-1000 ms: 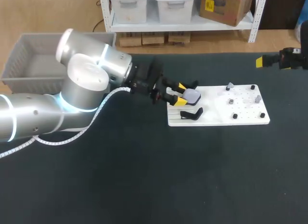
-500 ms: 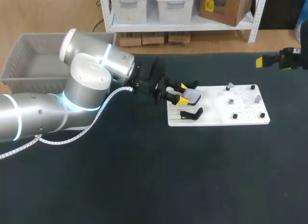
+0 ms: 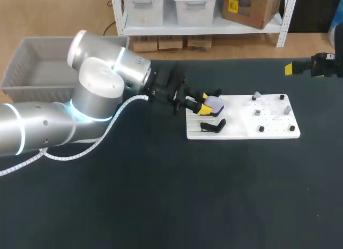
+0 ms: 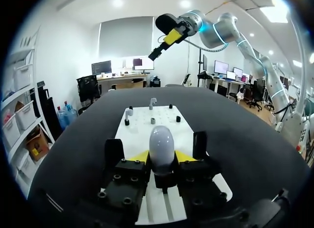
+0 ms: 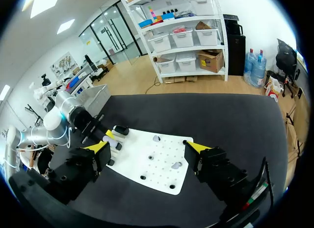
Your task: Pick up each earbud case from the left stands, insert the matching earbuds, close the lid, and place the case in the box.
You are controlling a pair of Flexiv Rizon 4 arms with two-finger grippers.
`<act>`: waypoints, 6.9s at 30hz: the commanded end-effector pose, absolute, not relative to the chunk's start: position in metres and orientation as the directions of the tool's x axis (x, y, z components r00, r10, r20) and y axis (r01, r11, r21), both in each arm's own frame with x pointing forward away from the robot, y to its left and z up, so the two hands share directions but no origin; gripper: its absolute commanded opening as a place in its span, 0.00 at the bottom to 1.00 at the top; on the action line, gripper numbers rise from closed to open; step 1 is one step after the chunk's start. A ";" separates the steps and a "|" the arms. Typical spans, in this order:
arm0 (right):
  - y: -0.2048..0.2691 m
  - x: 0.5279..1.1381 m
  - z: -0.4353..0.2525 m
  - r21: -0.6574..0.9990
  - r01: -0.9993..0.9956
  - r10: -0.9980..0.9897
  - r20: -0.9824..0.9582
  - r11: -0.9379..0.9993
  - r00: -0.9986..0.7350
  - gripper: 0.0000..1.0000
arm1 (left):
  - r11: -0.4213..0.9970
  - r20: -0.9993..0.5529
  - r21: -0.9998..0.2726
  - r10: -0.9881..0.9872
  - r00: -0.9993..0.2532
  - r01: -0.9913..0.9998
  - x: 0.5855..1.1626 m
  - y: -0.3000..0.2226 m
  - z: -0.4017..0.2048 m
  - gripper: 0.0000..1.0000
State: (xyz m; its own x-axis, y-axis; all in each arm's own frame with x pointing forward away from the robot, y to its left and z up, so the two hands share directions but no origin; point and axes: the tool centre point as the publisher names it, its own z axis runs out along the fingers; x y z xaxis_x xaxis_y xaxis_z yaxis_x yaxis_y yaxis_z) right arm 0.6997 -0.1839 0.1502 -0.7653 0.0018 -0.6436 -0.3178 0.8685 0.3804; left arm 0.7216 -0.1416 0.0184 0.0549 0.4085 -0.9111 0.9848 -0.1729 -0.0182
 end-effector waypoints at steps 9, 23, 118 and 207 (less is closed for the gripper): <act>-0.185 0.700 0.150 0.382 -0.321 0.001 -0.644 0.867 -0.765 1.00 | -0.133 -0.956 0.032 0.284 0.069 0.991 0.697 -0.131 0.054 0.00; -0.185 0.700 0.150 0.382 -0.321 0.001 -0.644 0.867 -0.765 1.00 | -0.049 -0.991 0.080 0.103 0.084 0.996 0.668 -0.137 0.113 0.00; -0.016 0.639 0.131 0.366 -0.509 -0.239 -0.577 0.779 -0.781 1.00 | -0.120 -0.999 0.037 0.022 0.040 0.992 0.657 -0.143 0.121 0.00; -0.174 0.667 0.098 -0.238 -0.207 -0.277 -0.313 0.949 -0.909 1.00 | -0.120 -0.999 0.037 0.022 0.040 0.992 0.657 -0.143 0.121 0.00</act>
State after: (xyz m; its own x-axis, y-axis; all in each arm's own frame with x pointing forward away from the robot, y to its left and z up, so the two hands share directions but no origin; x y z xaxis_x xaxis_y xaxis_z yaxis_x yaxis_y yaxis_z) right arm 0.6718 -0.1709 0.0996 -0.9196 -0.2764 -0.2791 -0.2153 0.9490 -0.2303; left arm 0.6573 -0.1423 0.1216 0.0393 0.0231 -0.9990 0.9921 -0.1204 0.0363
